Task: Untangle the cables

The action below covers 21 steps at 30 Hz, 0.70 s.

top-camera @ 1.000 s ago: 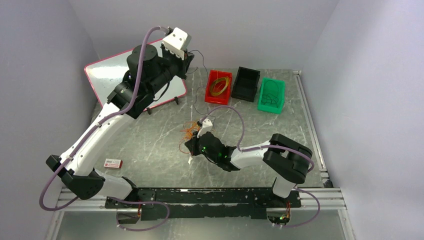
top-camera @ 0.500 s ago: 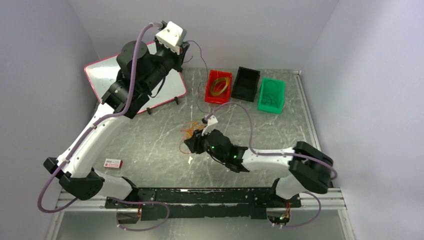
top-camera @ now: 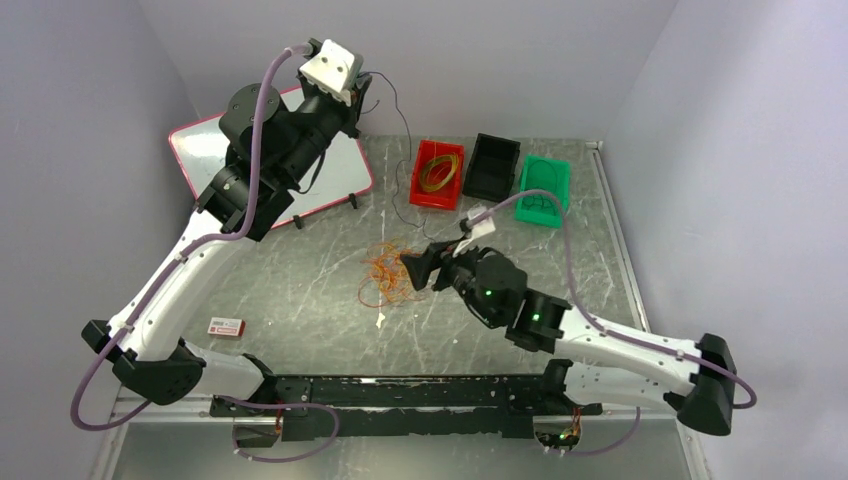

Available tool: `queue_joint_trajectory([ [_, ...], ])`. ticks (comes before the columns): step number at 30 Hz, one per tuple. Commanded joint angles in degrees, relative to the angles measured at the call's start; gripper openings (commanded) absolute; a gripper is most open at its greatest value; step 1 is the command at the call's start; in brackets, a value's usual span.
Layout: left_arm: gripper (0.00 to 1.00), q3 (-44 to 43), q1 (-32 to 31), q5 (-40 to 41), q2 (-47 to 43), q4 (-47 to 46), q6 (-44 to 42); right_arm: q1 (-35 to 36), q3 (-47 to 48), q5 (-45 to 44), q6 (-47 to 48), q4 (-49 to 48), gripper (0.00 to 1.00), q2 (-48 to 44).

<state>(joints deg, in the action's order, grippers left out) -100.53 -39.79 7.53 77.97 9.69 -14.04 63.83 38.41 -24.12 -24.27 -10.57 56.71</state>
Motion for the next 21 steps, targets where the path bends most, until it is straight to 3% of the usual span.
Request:
queue_joint_trajectory([
  [1, 0.07, 0.0, 0.4, 0.3, -0.4, -1.8, -0.5, -0.1, 7.9, -6.2, 8.1, 5.7, 0.73, -3.9],
  [10, 0.07, 0.6, 0.3, -0.9, -0.5, -1.6, 0.5, -3.8, 17.2, 1.2, 16.2, 7.5, 0.77, 2.3],
  [16, 0.07, 0.1, 0.3, -1.1, -0.4, -1.3, 0.5, -14.7, 13.0, 13.1, 15.8, 4.3, 0.77, 8.1],
  [21, 0.07, -0.4, 0.3, -0.9, -0.2, -0.7, 0.5, -15.9, 8.6, 17.5, 16.7, 2.5, 0.77, 9.8],
])
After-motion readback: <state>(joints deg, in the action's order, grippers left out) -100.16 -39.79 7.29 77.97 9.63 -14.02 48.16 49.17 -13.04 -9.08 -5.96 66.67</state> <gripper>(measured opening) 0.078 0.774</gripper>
